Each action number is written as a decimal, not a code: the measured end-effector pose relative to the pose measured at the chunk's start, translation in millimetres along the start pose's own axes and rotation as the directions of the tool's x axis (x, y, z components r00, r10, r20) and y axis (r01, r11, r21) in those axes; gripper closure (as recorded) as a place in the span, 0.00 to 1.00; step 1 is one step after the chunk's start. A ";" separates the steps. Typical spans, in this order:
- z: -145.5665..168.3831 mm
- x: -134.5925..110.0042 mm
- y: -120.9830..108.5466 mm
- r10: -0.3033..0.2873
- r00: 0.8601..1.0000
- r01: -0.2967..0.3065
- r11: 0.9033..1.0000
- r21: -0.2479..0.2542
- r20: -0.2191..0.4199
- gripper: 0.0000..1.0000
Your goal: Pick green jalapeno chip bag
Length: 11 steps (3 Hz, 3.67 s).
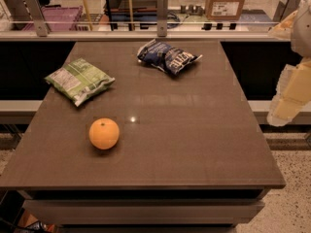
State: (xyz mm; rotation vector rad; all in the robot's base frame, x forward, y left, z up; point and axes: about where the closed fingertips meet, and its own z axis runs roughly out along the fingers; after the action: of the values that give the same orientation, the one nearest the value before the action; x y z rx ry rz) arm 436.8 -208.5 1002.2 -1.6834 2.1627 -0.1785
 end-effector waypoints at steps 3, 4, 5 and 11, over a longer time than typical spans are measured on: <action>7.9 -20.9 -6.9 0.073 0.992 -0.077 0.996 0.036 0.101 0.00; 13.3 -43.0 -18.8 0.145 0.969 -0.159 0.986 0.054 0.199 0.00; 21.1 -75.5 -32.2 0.201 0.927 -0.215 0.976 0.010 0.315 0.00; 98.7 -169.3 -53.5 0.323 0.826 -0.317 0.944 -0.094 0.462 0.00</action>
Offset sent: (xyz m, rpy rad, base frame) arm 0.0040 0.0026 0.0009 0.0341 -0.0310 -0.0097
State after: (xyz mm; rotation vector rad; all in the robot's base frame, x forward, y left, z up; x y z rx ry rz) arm 556.6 -48.0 968.1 -1.1783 2.0189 0.3142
